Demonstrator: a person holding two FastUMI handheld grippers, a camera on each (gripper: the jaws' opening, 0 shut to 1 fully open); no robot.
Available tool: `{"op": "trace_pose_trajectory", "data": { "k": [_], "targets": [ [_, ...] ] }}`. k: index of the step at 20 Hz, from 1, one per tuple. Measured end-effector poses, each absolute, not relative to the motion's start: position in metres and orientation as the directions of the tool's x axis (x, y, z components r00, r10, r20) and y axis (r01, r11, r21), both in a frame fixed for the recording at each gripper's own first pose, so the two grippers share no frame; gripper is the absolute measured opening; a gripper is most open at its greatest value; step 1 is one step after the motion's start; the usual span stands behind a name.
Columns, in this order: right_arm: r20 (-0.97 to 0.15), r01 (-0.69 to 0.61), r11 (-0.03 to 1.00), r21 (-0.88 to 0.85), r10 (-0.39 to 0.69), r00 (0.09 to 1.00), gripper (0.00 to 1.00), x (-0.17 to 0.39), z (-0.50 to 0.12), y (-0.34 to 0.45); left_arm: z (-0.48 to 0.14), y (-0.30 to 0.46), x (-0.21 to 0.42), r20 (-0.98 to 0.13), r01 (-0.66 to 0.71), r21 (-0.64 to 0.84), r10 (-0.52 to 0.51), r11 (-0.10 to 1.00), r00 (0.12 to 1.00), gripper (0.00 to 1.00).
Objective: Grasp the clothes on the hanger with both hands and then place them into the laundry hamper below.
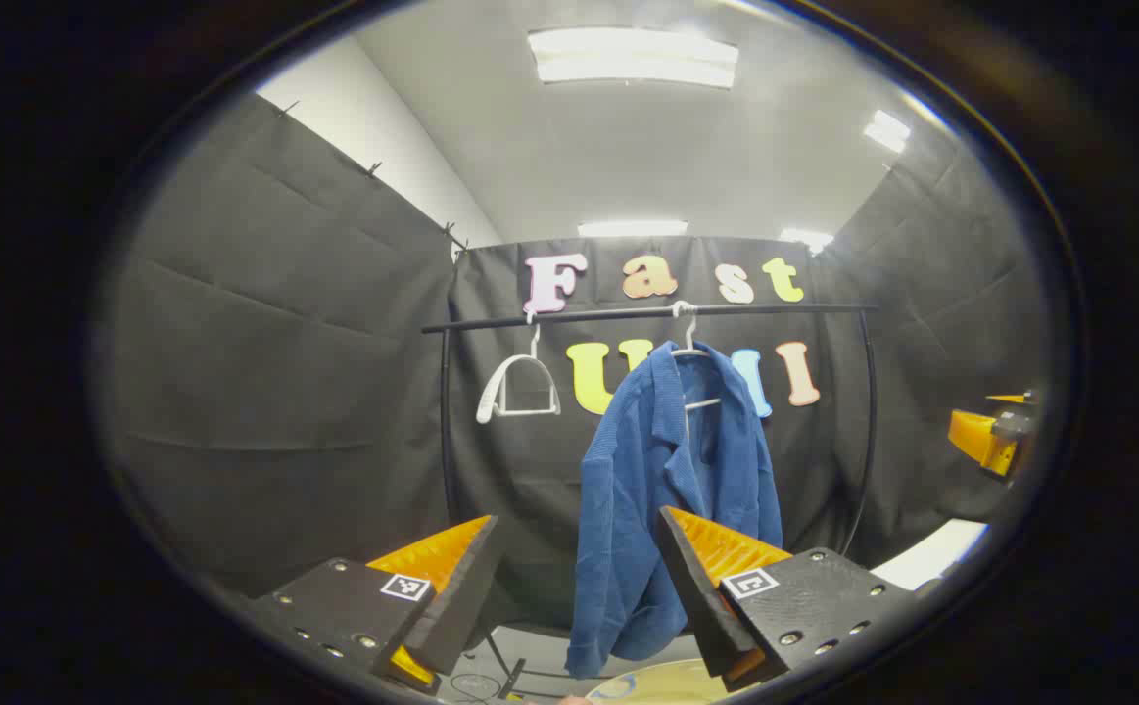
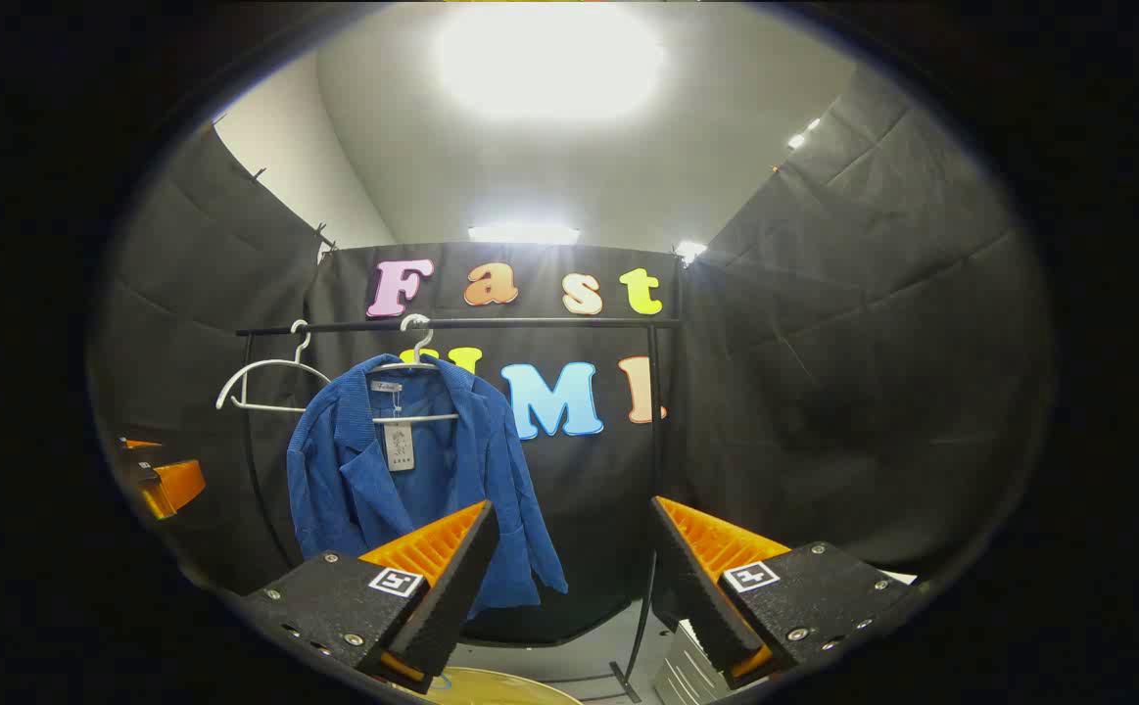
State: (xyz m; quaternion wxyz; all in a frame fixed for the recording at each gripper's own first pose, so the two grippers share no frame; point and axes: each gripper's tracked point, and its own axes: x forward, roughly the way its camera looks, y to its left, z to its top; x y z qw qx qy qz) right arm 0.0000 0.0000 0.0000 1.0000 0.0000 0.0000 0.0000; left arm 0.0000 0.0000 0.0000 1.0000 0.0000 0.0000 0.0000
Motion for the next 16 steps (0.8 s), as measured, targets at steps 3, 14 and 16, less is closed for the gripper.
{"op": "trace_pose_trajectory", "data": {
  "k": [3, 14, 16],
  "targets": [
    [-0.001, -0.005, 1.000, -0.002, 0.005, 1.000, 0.95, 0.003, -0.002, 0.000, 0.000, 0.003, -0.002, 0.010, -0.008, 0.012, 0.008, 1.000, 1.000, 0.91],
    [-0.012, 0.010, 1.000, -0.001, -0.010, 1.000, 0.95, 0.009, -0.009, -0.008, -0.003, -0.002, 0.004, 0.003, -0.006, 0.010, 0.006, 1.000, 1.000, 0.91],
    [-0.010, 0.008, 1.000, 0.002, -0.008, 1.000, 0.95, 0.012, -0.007, -0.008, -0.003, -0.002, 0.004, 0.001, -0.002, 0.013, 0.002, 1.000, 1.000, 0.91]
  ]
}}
